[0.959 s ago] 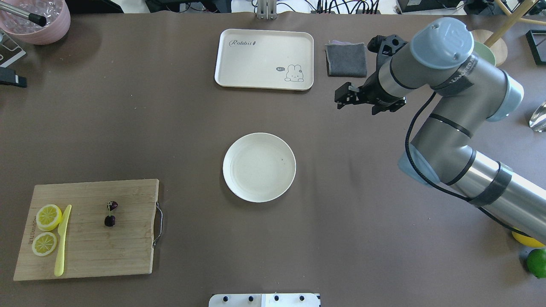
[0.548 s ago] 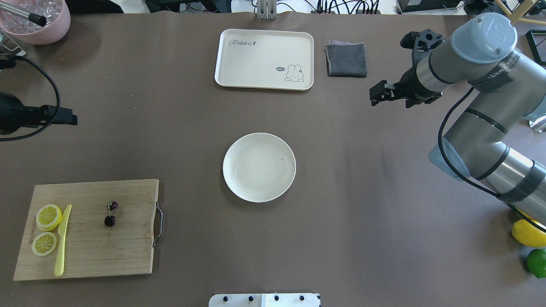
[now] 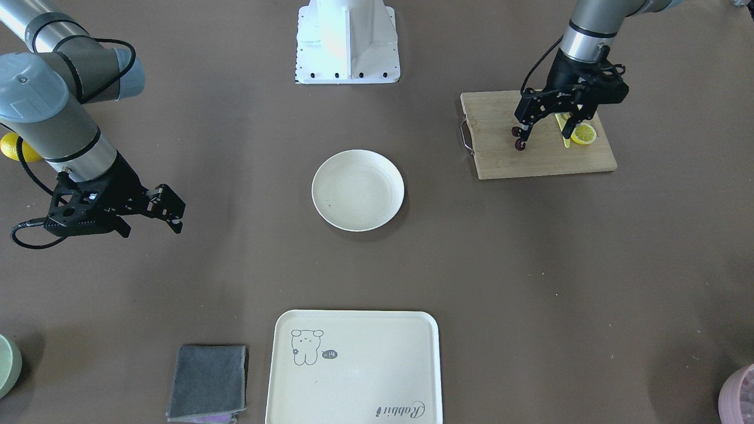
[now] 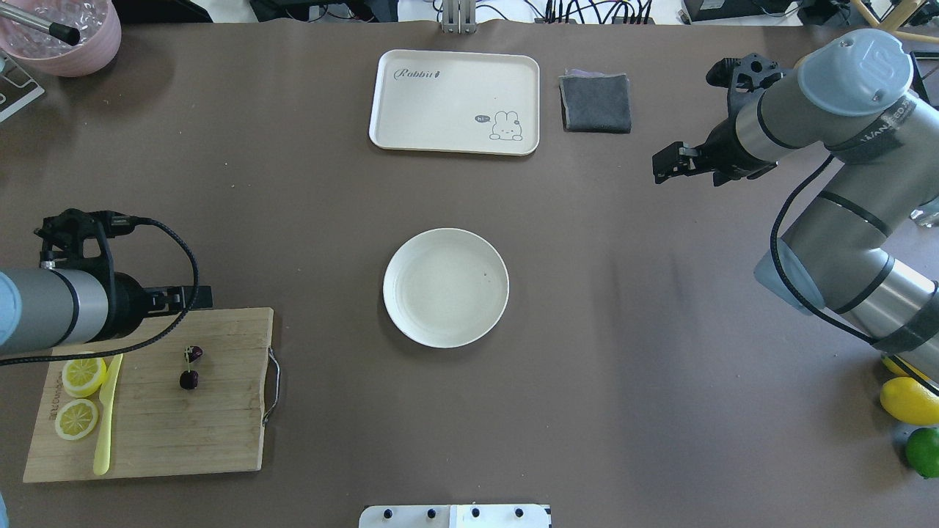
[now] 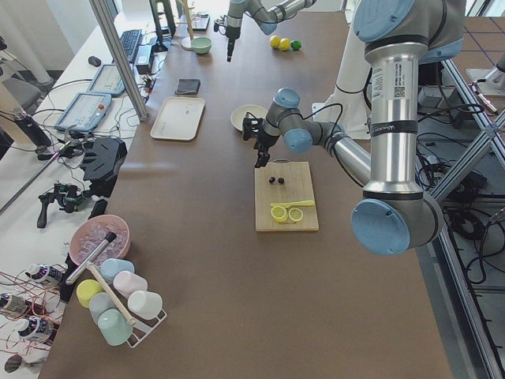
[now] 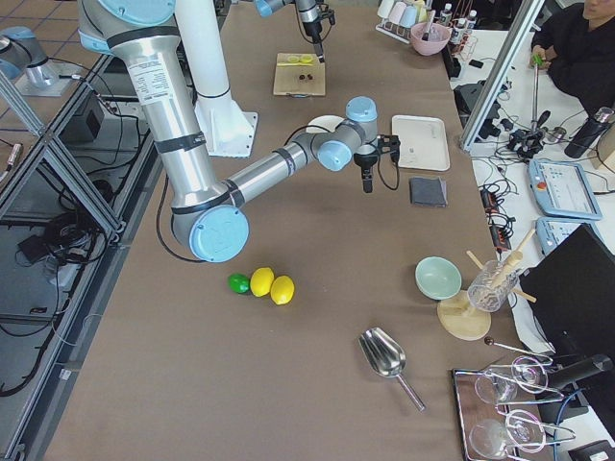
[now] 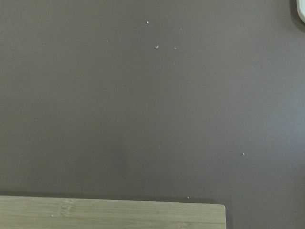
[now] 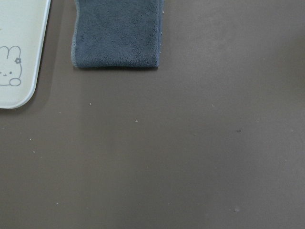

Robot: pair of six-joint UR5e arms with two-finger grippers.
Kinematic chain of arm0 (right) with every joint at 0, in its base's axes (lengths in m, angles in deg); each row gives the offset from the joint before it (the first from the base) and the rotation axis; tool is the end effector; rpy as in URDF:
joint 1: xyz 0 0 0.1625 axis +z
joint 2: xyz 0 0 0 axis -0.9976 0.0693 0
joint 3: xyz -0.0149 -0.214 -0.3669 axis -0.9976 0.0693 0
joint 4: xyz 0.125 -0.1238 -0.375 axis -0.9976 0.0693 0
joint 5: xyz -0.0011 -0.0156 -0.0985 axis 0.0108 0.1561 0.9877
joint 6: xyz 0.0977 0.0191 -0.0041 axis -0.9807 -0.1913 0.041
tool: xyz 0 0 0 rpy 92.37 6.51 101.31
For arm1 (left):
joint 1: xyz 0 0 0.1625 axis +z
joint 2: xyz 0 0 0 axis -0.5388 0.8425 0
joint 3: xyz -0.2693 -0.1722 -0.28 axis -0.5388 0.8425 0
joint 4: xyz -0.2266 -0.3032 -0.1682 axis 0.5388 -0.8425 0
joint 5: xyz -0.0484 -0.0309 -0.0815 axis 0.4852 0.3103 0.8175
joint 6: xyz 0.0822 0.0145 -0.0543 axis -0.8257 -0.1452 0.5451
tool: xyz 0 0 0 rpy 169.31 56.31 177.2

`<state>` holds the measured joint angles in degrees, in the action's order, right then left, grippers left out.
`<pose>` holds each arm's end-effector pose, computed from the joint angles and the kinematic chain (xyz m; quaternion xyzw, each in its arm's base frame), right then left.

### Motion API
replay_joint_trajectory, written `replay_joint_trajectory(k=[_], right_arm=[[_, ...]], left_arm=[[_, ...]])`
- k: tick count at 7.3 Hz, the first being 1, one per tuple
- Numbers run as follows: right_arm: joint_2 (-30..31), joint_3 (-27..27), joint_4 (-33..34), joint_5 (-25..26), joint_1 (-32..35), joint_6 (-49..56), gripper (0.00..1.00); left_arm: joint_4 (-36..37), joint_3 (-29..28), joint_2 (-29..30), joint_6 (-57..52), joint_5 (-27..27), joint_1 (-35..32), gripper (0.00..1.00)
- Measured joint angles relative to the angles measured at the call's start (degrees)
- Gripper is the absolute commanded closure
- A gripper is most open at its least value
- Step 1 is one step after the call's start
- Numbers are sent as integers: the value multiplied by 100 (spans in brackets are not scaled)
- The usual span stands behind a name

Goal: Place red cherry on plate
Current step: 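Lower the left gripper onto the dark cherries on the cutting board and grasp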

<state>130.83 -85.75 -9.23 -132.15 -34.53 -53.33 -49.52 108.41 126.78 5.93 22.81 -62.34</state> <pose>-0.3154 -0.5379 0.3732 0.0972 -0.4198 0.0443 0.9013 0.3260 -0.3317 0.3791 0.1273 0.4029 -0.1102 0.8996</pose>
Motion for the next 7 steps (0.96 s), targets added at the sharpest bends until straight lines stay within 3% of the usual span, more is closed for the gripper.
replay_joint_trajectory(k=[2, 7], right_arm=[[13, -6, -8, 11, 1, -24, 0], [25, -18, -15, 12, -7, -39, 0]], left_arm=[[-1, -78, -49, 148, -241, 385, 12], [-18, -342, -129, 154, -315, 575, 35]])
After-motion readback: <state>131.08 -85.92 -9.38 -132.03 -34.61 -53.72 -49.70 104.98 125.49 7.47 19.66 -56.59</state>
